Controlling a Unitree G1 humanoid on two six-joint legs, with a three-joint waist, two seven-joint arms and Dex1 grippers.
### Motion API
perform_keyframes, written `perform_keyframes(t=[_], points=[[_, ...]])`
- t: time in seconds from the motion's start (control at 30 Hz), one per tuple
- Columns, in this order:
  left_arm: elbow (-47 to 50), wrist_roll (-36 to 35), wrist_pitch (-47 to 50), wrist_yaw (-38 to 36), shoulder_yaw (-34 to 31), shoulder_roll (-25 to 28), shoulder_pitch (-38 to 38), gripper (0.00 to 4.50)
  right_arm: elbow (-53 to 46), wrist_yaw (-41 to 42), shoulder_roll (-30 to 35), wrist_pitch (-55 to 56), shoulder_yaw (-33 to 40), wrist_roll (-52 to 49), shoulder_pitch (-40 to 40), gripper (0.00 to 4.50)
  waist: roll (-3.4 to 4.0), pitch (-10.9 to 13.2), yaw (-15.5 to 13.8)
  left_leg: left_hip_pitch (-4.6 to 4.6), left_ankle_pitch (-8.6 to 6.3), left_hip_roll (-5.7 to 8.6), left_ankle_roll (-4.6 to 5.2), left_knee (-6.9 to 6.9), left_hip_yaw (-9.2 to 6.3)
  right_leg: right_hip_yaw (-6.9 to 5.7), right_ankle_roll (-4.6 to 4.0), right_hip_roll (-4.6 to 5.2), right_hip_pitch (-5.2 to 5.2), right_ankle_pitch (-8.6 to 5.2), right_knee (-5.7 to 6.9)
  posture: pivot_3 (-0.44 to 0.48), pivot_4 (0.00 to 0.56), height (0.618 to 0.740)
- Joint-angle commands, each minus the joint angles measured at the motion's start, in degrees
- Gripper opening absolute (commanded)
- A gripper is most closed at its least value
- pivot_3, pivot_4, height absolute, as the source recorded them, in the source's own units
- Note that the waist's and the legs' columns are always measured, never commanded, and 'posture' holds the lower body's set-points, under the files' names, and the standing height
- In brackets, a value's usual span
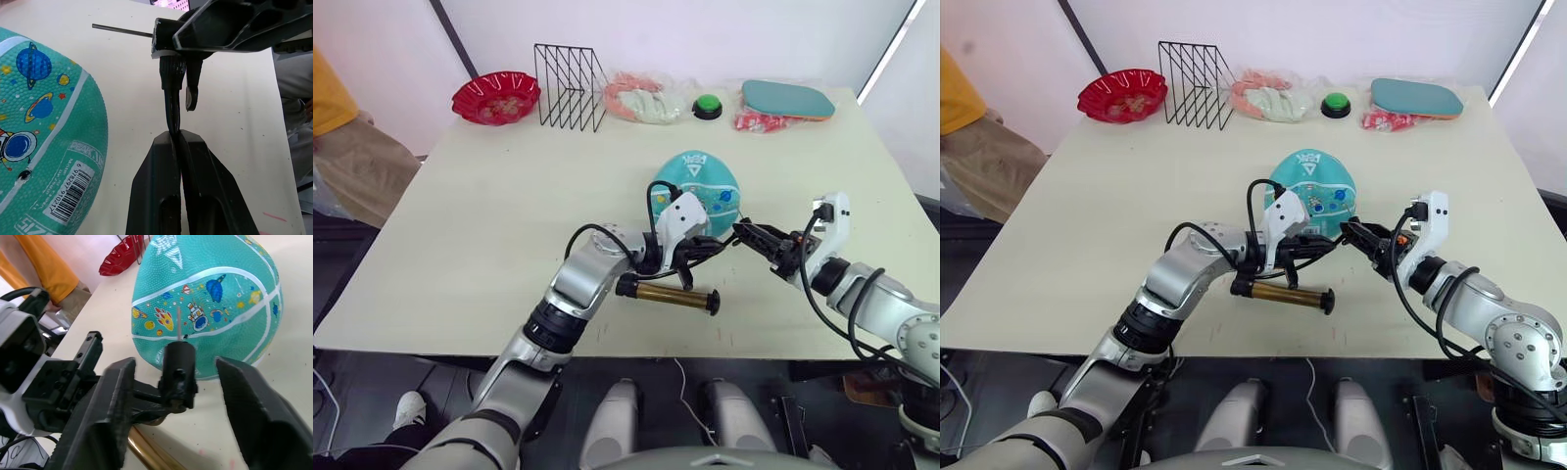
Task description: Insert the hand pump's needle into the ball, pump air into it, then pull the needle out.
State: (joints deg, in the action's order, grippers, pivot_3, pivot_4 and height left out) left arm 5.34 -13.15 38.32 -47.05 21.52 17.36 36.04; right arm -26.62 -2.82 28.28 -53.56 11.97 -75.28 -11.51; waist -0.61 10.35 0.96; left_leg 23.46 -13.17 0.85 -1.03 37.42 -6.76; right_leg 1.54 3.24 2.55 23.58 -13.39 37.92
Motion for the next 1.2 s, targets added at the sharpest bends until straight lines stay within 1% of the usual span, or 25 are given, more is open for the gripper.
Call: perform_keyframes(t=[0.03, 0.07, 0.27, 0.37, 0.4, 0.47, 0.5, 0.53, 0.57, 0.6, 0.63, 0.77, 0.8, 0.87, 0.9, 0.97, 1.03, 1.1, 1.2], points=[[2.6, -0.3, -0.5, 0.2, -0.5, -0.2, 0.2, 0.0, -1.4, 0.4, 0.1, 0.8, 0.4, -0.6, -0.9, 0.5, 0.0, 0.0, 0.0, 0.0, 0.0, 0.0, 0.0, 0.0, 0.01, 0.01, 0.0, 0.0, 0.0, 0.0, 0.0, 0.0, 0.15, 0.74], [2.7, -0.3, -0.5, 0.2, -0.5, -0.3, 0.1, 0.0, -1.4, 0.5, 0.1, 0.7, 0.3, -0.7, -0.9, 0.36, 0.0, 0.0, 0.0, -0.01, 0.0, 0.0, 0.0, 0.0, 0.01, 0.01, 0.0, 0.0, 0.0, 0.0, 0.0, 0.0, 0.15, 0.74], [2.2, -0.4, -0.7, 0.7, -0.9, -0.7, 0.1, 0.0, -1.1, 0.9, 0.2, 0.7, 0.2, -0.4, -1.4, 0.36, 0.0, 0.0, 0.0, -0.02, 0.0, -0.01, 0.0, 0.0, 0.05, 0.04, 0.0, 0.0, 0.0, 0.0, 0.0, 0.0, 0.15, 0.74], [1.4, 1.2, -2.7, 3.5, -1.3, -1.6, -0.3, 0.0, -1.3, 1.8, 0.7, 1.0, -0.3, 1.3, -2.2, 0.36, 0.0, 0.0, 0.0, -0.03, 0.0, -0.01, 0.0, 0.0, 0.08, 0.06, 0.01, 0.0, 0.0, 0.01, 0.0, 0.0, 0.15, 0.74], [1.0, 1.3, -3.9, 3.2, -1.3, -1.7, -0.4, 0.0, -1.4, 2.3, 1.1, 1.0, -0.5, 2.2, -2.5, 0.36, 0.0, 0.0, 0.0, -0.04, 0.0, -0.01, 0.0, 0.0, 0.08, 0.07, 0.01, 0.0, 0.0, 0.01, 0.0, 0.0, 0.15, 0.74], [0.6, -1.1, -3.0, 3.3, -3.8, -2.6, -1.0, 0.0, -1.7, 3.7, 2.2, 1.1, -1.0, 4.5, -2.9, 0.36, 0.0, 0.0, 0.0, -0.05, 0.0, -0.01, 0.0, 0.0, 0.1, 0.08, 0.01, 0.0, 0.0, 0.01, 0.0, 0.0, 0.15, 0.74], [0.6, -1.9, -3.0, 2.8, -4.5, -2.6, -1.3, 0.69, -1.8, 4.4, 2.6, 1.2, -1.2, 5.4, -3.0, 0.36, 0.0, 0.0, 0.0, -0.06, 0.0, -0.01, 0.0, 0.0, 0.11, 0.08, 0.01, 0.0, 0.0, 0.01, 0.0, 0.0, 0.15, 0.74], [0.7, -2.3, -3.0, 2.5, -4.9, -2.4, -1.7, 1.04, -1.8, 4.7, 3.0, 1.2, -1.2, 6.2, -3.0, 0.36, 0.0, 0.0, 0.0, -0.05, 0.0, -0.01, 0.0, 0.0, 0.11, 0.08, 0.01, 0.0, 0.0, 0.01, 0.0, 0.0, 0.15, 0.74], [1.2, -3.0, -2.7, 2.0, -5.4, -2.3, -2.0, 1.53, -1.9, 5.0, 3.5, 1.1, -1.0, 6.6, -2.9, 0.36, 0.0, 0.0, 0.0, -0.05, 0.0, -0.02, 0.0, -0.01, 0.11, 0.08, 0.01, -0.01, 0.0, 0.01, 0.0, 0.0, 0.15, 0.74], [1.8, -3.4, -2.6, 1.6, -5.7, -2.1, -2.4, 2.17, -2.1, 5.4, 4.0, 0.9, -0.8, 7.0, -2.8, 0.36, 0.0, 0.0, 0.0, -0.05, 0.0, -0.02, 0.0, -0.01, 0.11, 0.08, 0.01, -0.01, 0.01, 0.01, 0.0, 0.0, 0.15, 0.74], [2.5, -4.0, -2.6, 1.1, -6.3, -1.6, -2.8, 2.44, -2.2, 5.4, 4.5, 0.6, -0.9, 7.6, -3.0, 0.36, 0.0, 0.0, 0.0, -0.06, 0.0, -0.02, 0.0, -0.01, 0.12, 0.08, 0.01, -0.01, 0.01, 0.01, 0.01, 0.0, 0.15, 0.74], [5.3, -6.6, -1.9, 0.0, -9.2, 0.7, -4.4, 4.21, -3.5, 7.7, 8.3, 0.2, -2.0, 11.8, -4.0, 0.36, 0.0, 0.0, 0.0, -0.06, 0.0, -0.03, 0.0, -0.01, 0.16, 0.11, 0.01, -0.01, 0.01, 0.01, 0.0, 0.0, 0.15, 0.74], [5.7, -7.2, -1.7, -0.2, -9.8, 1.2, -4.7, 4.43, -3.8, 8.2, 8.8, 0.5, -2.3, 12.9, -4.3, 0.36, 0.0, 0.0, 0.0, -0.06, 0.0, -0.03, 0.0, -0.01, 0.16, 0.11, 0.01, -0.01, 0.01, 0.01, 0.0, 0.0, 0.15, 0.74], [8.1, -8.7, -0.3, 0.0, -11.0, 2.2, -6.0, 4.5, -5.5, 10.5, 11.8, 1.1, -2.8, 16.1, -4.7, 0.36, 0.0, 0.0, 0.0, -0.07, 0.0, -0.04, 0.0, -0.01, 0.16, 0.11, 0.01, -0.01, 0.01, 0.01, 0.0, 0.0, 0.15, 0.74], [8.9, -10.1, 0.3, -1.1, -13.0, 4.1, -7.0, 4.5, -6.5, 10.5, 13.6, 0.6, -4.8, 19.2, -6.9, 0.36, 0.01, 0.0, 0.1, -0.08, 0.0, -0.04, 0.0, -0.01, 0.15, 0.1, 0.02, -0.01, 0.0, 0.0, 0.0, 0.0, 0.15, 0.74], [10.9, -12.7, 1.6, -2.7, -16.3, 7.5, -9.2, 4.5, -9.1, 13.7, 18.9, 1.3, -8.9, 25.5, -9.9, 0.36, 0.04, 0.0, 0.8, -0.1, 0.0, -0.06, 0.0, -0.02, 0.25, 0.16, 0.02, -0.01, 0.02, 0.01, -0.01, 0.0, 0.15, 0.74], [12.0, -14.7, 2.2, -3.9, -18.5, 10.0, -10.6, 4.5, -10.6, 15.8, 22.7, -0.5, -11.2, 27.9, -12.0, 0.36, 0.06, 0.0, 1.0, -0.14, 0.0, -0.07, 0.0, -0.05, 0.24, 0.15, 0.02, 0.0, 0.04, 0.0, 0.0, 0.0, 0.15, 0.74], [12.6, -16.4, 2.5, -4.8, -20.5, 12.2, -11.9, 4.5, -12.1, 16.0, 26.2, -2.8, -12.8, 30.6, -13.8, 0.36, 0.05, 0.0, 0.9, -0.15, 0.0, -0.11, 0.0, -0.09, 0.18, 0.08, 0.02, -0.02, 0.03, -0.01, -0.01, 0.0, 0.15, 0.74], [14.0, -18.8, 3.3, -5.7, -23.2, 15.0, -13.6, 4.5, -12.9, 19.1, 28.5, -5.8, -13.6, 30.2, -17.5, 0.36, 0.04, 0.1, 0.8, -0.09, 0.0, -0.09, 0.0, -0.06, 0.19, 0.08, 0.02, 0.0, 0.03, -0.01, -0.06, 0.0, 0.15, 0.74]])
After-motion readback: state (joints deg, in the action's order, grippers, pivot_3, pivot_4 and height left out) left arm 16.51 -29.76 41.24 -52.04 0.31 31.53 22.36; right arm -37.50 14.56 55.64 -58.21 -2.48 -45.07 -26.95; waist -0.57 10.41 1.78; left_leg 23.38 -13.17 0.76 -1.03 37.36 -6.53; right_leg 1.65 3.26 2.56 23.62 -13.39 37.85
